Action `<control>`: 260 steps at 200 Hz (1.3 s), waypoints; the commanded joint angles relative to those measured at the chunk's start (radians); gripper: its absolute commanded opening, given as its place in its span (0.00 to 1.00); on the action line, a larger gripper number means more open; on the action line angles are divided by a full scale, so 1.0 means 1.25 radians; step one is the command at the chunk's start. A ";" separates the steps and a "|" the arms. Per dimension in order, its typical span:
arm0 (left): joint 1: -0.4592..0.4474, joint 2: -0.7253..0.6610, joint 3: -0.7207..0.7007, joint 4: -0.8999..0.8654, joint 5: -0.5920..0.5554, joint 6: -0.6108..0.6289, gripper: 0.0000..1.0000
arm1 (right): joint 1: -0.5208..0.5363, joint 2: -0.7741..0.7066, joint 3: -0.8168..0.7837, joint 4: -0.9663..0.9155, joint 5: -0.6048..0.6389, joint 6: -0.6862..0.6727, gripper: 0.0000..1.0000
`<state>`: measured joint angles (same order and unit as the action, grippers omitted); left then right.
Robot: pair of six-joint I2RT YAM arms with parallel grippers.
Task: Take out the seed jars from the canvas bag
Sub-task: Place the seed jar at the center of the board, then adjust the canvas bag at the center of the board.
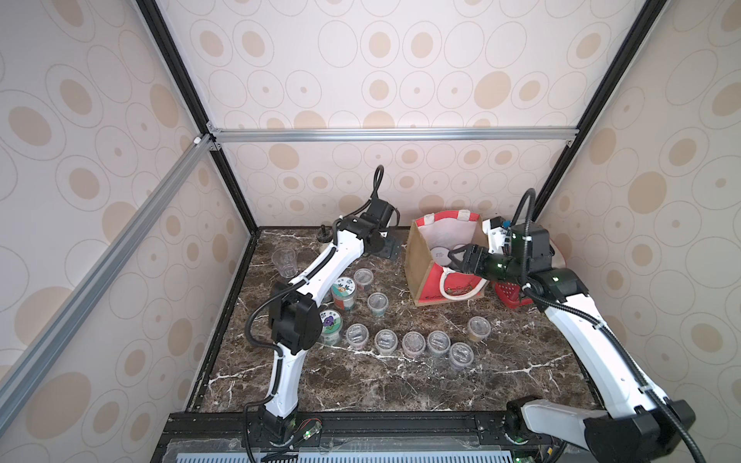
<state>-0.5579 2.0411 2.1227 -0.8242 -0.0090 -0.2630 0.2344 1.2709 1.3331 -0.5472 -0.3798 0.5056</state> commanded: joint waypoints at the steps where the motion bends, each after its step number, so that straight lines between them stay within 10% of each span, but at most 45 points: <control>1: -0.024 -0.025 -0.010 0.123 0.038 -0.026 0.98 | -0.007 0.084 0.061 -0.068 0.055 -0.062 0.47; 82: -0.098 0.234 0.324 0.107 -0.066 0.097 0.98 | -0.009 0.155 -0.042 -0.113 0.065 -0.120 0.25; 131: -0.144 0.245 0.280 0.145 -0.066 0.116 0.97 | -0.008 0.083 -0.181 -0.066 0.040 -0.099 0.25; 161: -0.153 0.222 0.258 0.171 -0.070 0.090 0.78 | -0.008 0.056 -0.227 -0.048 0.041 -0.093 0.26; 187: -0.154 0.206 0.258 0.180 -0.041 0.068 0.98 | -0.008 0.037 -0.269 -0.025 0.049 -0.082 0.26; 260: -0.160 0.201 0.265 0.196 -0.058 0.055 0.98 | -0.008 0.019 -0.326 0.011 0.053 -0.064 0.26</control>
<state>-0.7547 2.3283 2.4443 -0.5995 -0.0769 -0.1864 0.2276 1.2972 0.9649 -0.5072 -0.3065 0.4129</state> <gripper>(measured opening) 0.984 0.262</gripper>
